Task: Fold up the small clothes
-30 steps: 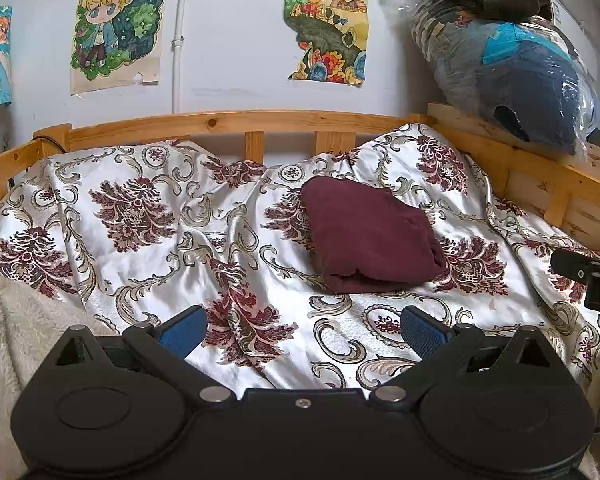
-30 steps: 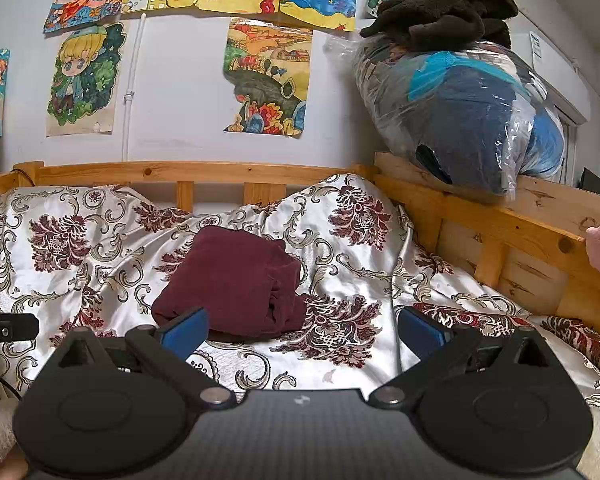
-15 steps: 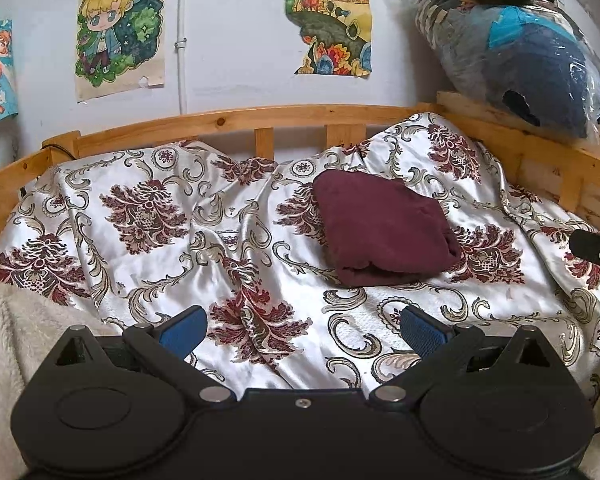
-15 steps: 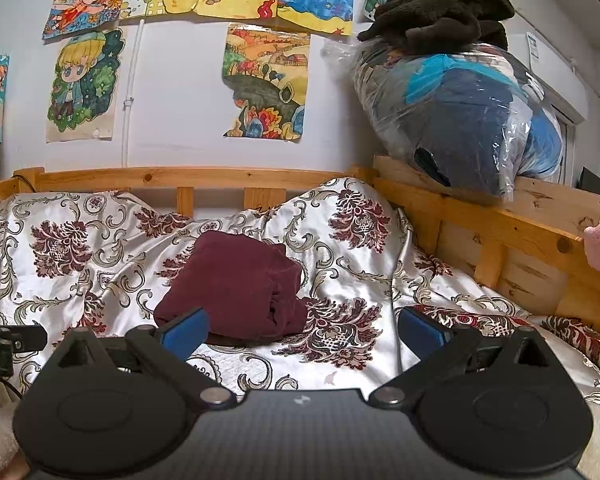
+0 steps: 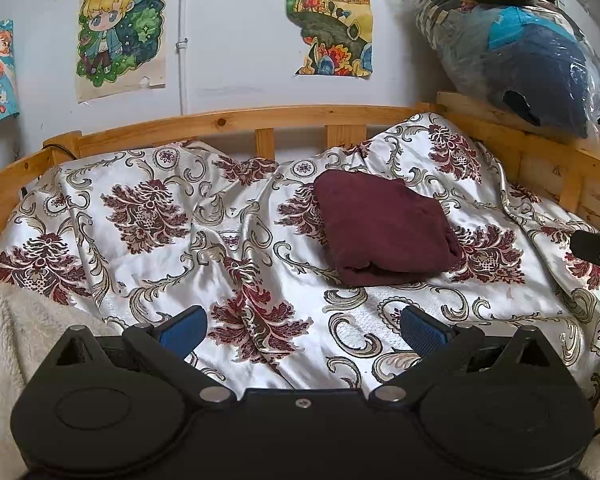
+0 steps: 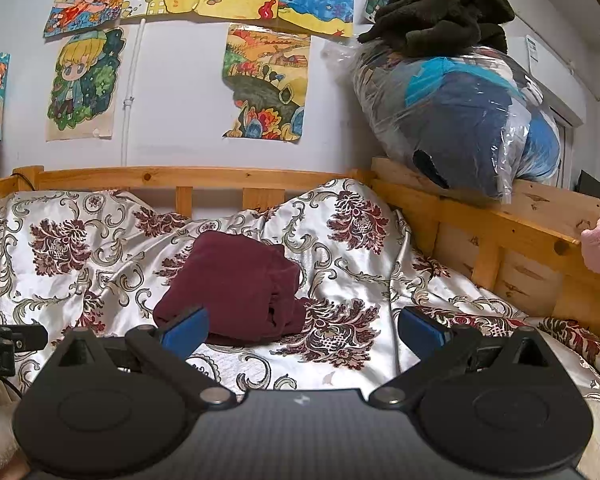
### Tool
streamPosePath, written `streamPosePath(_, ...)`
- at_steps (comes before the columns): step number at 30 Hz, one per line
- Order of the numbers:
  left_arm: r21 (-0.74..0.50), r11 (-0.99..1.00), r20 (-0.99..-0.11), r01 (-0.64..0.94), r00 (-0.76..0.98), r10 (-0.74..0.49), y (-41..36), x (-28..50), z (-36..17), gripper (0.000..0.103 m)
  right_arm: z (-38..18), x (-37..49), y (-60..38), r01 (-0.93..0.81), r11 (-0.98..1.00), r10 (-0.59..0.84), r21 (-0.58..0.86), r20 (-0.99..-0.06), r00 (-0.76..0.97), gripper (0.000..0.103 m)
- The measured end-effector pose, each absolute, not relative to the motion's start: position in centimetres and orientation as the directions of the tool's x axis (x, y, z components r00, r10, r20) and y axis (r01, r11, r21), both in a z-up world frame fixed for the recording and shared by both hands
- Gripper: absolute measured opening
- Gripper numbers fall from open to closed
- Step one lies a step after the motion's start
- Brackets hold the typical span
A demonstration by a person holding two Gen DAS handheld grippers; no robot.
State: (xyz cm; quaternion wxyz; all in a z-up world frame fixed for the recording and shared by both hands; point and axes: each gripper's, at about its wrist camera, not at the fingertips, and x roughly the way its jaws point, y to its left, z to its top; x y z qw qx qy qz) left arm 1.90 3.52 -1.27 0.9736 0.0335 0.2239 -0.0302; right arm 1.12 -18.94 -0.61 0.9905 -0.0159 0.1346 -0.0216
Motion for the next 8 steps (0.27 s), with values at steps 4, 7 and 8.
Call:
streamPosePath(4,0.052,0.996,-0.438,0.074,0.898,-0.044,3.59,1.87,-1.26,0.102,-0.62,1.18,-18.94,0.039,0.998,-0.048,-0.04,-0.268,0.962,0.103)
streamPosePath(7,0.052,0.996,-0.438,0.073,0.898,-0.043,3.5,1.88,-1.27,0.102,-0.64,1.17,-18.94,0.039,0.998,-0.049,-0.041,-0.268,0.962,0.103)
streamPosePath(8,0.051,0.996,-0.439,0.073,0.897,-0.043,3.49,1.87,-1.28,0.102,-0.63,1.18,-18.95,0.039,0.998,-0.048,-0.041,-0.268,0.962,0.103)
